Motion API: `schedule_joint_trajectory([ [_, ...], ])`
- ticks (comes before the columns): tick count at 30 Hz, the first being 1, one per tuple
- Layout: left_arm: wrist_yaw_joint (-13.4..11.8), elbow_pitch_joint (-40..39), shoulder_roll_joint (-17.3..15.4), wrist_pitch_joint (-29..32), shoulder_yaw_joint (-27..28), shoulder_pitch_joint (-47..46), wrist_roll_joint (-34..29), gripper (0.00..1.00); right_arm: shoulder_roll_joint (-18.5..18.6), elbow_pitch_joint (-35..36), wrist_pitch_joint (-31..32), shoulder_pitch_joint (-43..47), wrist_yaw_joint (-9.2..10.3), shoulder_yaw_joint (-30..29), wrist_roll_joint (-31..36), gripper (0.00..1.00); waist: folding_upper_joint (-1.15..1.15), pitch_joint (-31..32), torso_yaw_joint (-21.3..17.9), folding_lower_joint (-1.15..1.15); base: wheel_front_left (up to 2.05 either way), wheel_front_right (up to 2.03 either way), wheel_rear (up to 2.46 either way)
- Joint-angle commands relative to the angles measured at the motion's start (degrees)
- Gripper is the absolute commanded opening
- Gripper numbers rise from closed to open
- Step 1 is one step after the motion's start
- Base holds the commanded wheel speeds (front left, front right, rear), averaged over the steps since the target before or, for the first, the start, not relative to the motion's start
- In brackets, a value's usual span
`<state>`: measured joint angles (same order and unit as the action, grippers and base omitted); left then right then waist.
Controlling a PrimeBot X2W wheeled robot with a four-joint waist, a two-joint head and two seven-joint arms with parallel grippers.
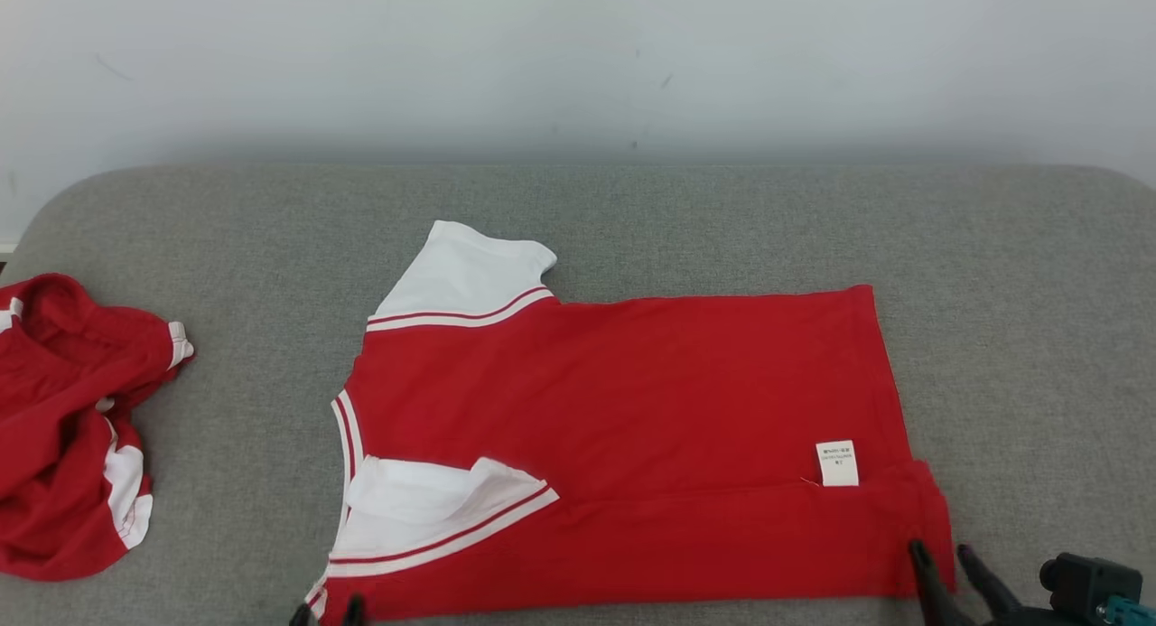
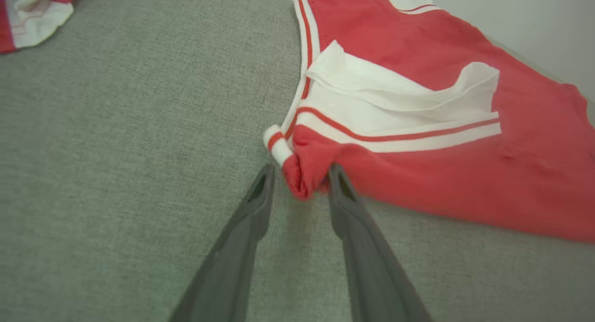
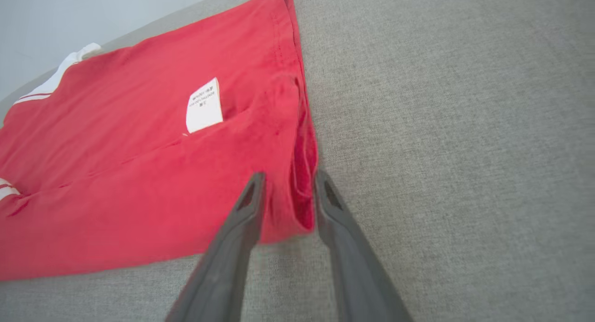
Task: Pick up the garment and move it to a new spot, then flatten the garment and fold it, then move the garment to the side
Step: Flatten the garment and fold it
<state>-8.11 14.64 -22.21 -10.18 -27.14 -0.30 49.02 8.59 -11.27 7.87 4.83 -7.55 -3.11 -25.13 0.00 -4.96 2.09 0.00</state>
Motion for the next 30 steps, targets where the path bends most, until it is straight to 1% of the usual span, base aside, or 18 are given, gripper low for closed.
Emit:
schedule_joint_trajectory([
  [1,-0.4,-0.5,-0.3,-0.4,0.2,0.1,-0.3,1.00,-0.6,1.6,0.2,0.9,0.14,-0.8,0.8,1.00,0.00,0.1,-0.1,0.00,0.00,0.00,0.00],
  [4,-0.9,-1.5,-0.3,-0.7,0.5,0.5,-0.3,1.00,-1.2,3.3,0.3,1.4,0.14,-1.5,1.3,1.00,0.00,0.1,-0.3,0.00,0.00,0.00,0.00],
  [7,-1.6,-4.3,-0.6,-1.8,1.5,1.0,-0.7,1.00,-2.0,6.5,-0.3,1.6,0.14,-2.5,1.9,1.00,0.00,0.2,-0.6,0.00,0.00,0.00,0.00],
  [11,-3.5,-7.6,-2.6,-2.7,1.5,-1.0,-4.3,1.00,-2.8,9.6,-1.6,0.2,0.14,-2.8,2.9,1.00,0.00,0.2,-0.8,0.00,0.00,0.00,0.00],
  [14,-3.5,-9.5,-4.3,-1.1,0.4,-4.4,-6.8,1.00,-2.8,10.1,-2.3,-2.0,0.14,-2.5,3.9,1.00,0.00,-0.2,-1.0,0.00,0.00,0.00,0.00],
  [15,-3.4,-10.1,-5.4,-0.1,0.2,-5.8,-7.7,1.00,-2.9,10.2,-2.4,-3.1,0.14,-2.1,4.1,1.00,0.00,-0.5,-1.2,0.00,0.00,0.00,0.00],
  [20,-2.0,-12.1,-9.0,4.9,1.4,-16.5,-9.5,1.00,-2.0,9.2,-4.0,-10.8,0.14,-0.7,5.3,1.00,0.00,-4.1,-3.2,0.00,0.00,0.00,0.00],
  [23,-0.6,-11.2,-10.2,8.0,2.5,-23.6,-8.5,1.00,-2.0,7.0,-6.0,-16.2,0.14,0.3,6.1,1.00,0.00,-7.1,-4.8,0.00,0.00,0.00,0.00],
  [25,0.6,-9.5,-10.2,9.9,3.5,-28.2,-7.5,1.00,-2.4,5.1,-7.5,-19.9,0.14,1.2,6.2,1.00,0.00,-9.1,-6.0,0.00,0.00,0.00,0.00],
  [26,1.4,-8.1,-11.0,10.9,3.7,-30.6,-7.6,1.00,-2.6,3.8,-8.0,-21.8,0.14,2.0,6.2,1.00,0.00,-10.2,-6.8,0.00,0.00,0.00,0.00],
  [27,2.1,-6.8,-11.0,11.5,4.1,-33.1,-7.1,1.00,-2.7,2.6,-8.7,-23.6,0.14,2.7,6.4,1.00,0.00,-11.2,-7.5,0.00,0.00,0.00,0.00],
  [28,2.9,-5.2,-10.7,12.5,4.0,-35.2,-6.4,1.00,-2.8,1.3,-9.4,-25.2,0.14,3.2,6.6,1.00,0.00,-12.0,-8.0,0.00,0.00,0.00,0.00],
  [30,4.3,-1.9,-11.5,14.4,3.5,-39.5,-7.2,1.00,-3.0,-1.2,-10.6,-28.5,0.14,4.3,6.6,1.00,0.00,-13.7,-9.6,0.00,0.00,0.00,0.00],
])
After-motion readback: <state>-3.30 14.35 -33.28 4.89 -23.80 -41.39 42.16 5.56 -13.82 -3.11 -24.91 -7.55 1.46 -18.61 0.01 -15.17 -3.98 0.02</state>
